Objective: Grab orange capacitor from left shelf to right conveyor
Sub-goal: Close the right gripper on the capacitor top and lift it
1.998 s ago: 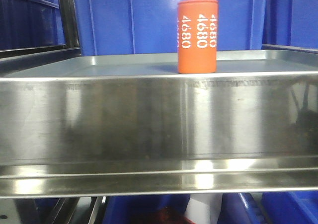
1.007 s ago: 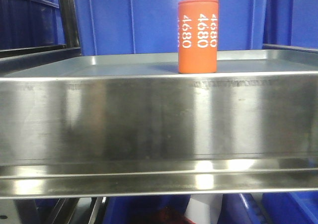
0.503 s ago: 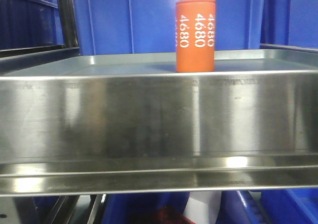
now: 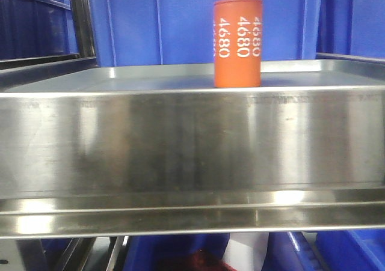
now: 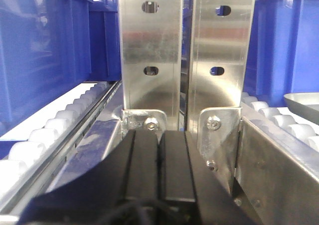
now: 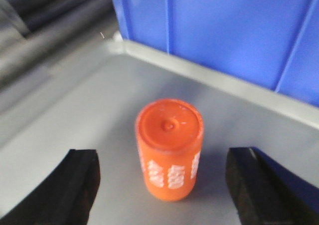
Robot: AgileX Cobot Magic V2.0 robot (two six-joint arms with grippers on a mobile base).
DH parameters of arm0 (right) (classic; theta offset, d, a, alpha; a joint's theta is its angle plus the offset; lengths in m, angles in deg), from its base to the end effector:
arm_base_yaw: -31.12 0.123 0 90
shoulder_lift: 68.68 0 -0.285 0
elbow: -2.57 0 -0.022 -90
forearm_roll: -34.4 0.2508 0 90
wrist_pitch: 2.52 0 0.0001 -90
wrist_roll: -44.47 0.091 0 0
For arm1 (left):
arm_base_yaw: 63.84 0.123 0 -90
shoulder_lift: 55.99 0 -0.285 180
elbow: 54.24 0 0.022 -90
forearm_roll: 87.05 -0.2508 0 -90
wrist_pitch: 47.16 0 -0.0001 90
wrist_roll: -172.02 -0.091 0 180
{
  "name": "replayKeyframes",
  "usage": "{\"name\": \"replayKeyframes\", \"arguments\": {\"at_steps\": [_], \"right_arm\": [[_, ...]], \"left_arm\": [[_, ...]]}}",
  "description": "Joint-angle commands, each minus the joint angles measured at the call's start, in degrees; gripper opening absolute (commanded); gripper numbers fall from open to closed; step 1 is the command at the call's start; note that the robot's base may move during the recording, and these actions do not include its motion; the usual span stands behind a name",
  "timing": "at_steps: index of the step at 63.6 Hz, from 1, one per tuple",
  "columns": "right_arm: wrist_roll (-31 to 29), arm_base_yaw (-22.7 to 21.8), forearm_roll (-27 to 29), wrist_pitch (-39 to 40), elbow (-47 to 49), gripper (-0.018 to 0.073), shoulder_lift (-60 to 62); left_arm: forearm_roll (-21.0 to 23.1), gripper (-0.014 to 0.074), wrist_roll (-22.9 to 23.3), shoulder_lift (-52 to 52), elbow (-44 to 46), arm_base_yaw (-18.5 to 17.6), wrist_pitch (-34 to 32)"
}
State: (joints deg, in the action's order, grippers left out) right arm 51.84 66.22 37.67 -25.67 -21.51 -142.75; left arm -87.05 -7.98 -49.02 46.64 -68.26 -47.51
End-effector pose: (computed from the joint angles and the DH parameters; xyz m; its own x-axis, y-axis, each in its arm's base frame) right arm 0.2041 0.1459 0.3360 -0.5241 -0.1482 -0.8387 -0.5044 0.8475 0.1654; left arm 0.0564 -0.0044 0.2033 0.0741 -0.0057 -0.9972 0.0771 0.9970 0.0000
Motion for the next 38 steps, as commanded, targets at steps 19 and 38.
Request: {"name": "replayKeyframes", "arguments": {"at_steps": [19, 38], "right_arm": [[0.0, -0.3, 0.2, 10.3, 2.2, 0.0614, -10.3], [0.1, -0.4, 0.3, 8.0, 2.2, 0.0097, -11.1]], "left_arm": [[0.3, -0.0105, 0.0, 0.6, 0.4, -0.1, -4.8], [0.3, -0.0105, 0.0, 0.6, 0.4, -0.1, -4.8]]}}
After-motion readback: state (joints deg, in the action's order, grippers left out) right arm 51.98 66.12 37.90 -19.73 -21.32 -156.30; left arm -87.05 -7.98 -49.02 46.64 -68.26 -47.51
